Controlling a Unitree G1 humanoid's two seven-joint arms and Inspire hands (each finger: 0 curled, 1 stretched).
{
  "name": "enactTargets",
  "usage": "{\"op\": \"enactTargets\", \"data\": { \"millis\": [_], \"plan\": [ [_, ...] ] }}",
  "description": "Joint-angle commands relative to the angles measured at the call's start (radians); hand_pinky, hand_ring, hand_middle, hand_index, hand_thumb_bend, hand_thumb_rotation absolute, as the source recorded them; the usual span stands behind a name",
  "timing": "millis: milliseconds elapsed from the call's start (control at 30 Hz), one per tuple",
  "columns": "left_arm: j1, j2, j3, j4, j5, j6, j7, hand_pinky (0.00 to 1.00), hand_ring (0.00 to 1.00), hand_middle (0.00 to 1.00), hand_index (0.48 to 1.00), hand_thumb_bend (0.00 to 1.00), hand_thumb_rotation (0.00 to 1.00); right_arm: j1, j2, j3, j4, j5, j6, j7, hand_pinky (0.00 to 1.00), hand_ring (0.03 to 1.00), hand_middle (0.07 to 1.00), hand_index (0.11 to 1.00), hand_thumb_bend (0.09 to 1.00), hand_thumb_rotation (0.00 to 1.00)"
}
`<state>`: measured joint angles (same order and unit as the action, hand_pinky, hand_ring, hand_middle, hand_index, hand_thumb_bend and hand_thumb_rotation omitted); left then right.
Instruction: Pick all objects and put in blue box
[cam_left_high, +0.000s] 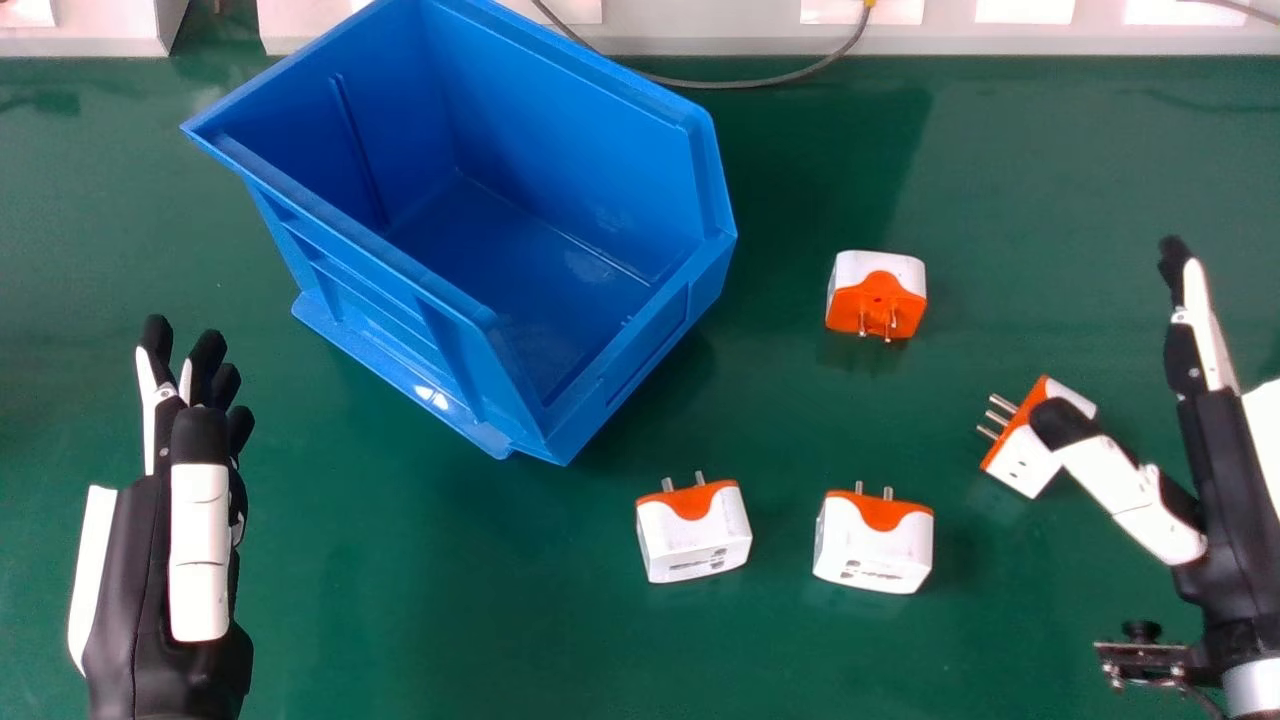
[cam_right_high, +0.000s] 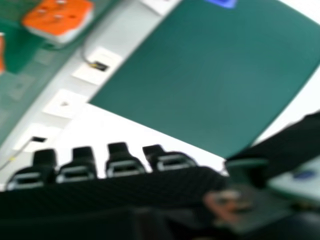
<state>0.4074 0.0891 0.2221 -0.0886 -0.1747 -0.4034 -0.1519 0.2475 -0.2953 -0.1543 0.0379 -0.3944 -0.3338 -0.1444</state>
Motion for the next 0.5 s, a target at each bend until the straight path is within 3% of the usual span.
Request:
{"op": "enactTargets", "data": {
  "millis": [0, 67, 233, 367, 467],
  "plan": [
    [0.003, 0.005, 0.006, -0.019, -0.002, -0.012, -0.004, 1.00, 1.00, 1.00, 1.000, 0.87, 1.00, -0.022, -0.022, -0.001, 0.014, -0.009, 0.012, -0.009, 0.95, 1.000, 1.000, 1.000, 0.743, 0.93],
    [0.002, 0.006, 0.007, -0.018, -0.007, -0.012, -0.006, 1.00, 1.00, 1.00, 1.000, 0.87, 1.00, -0.036, -0.029, 0.006, 0.039, -0.022, 0.027, -0.012, 0.94, 1.000, 1.000, 1.000, 0.737, 0.91],
    [0.003, 0.010, 0.012, -0.021, -0.002, -0.011, -0.003, 1.00, 1.00, 1.00, 1.000, 0.87, 1.00, -0.071, -0.045, 0.028, 0.100, -0.056, 0.063, -0.024, 0.90, 0.998, 1.000, 1.000, 0.702, 0.88],
    [0.007, 0.009, 0.015, -0.035, -0.015, 0.006, -0.003, 1.00, 1.00, 1.00, 1.000, 0.88, 1.00, -0.102, -0.056, 0.039, 0.148, -0.062, 0.083, -0.026, 0.88, 0.992, 1.000, 1.000, 0.682, 0.84],
    [0.007, 0.011, 0.018, -0.036, -0.006, 0.002, 0.000, 1.00, 1.00, 1.00, 1.000, 0.89, 1.00, -0.128, -0.073, 0.047, 0.198, -0.069, 0.087, -0.029, 0.88, 0.988, 1.000, 1.000, 0.689, 0.83]
  ]
}}
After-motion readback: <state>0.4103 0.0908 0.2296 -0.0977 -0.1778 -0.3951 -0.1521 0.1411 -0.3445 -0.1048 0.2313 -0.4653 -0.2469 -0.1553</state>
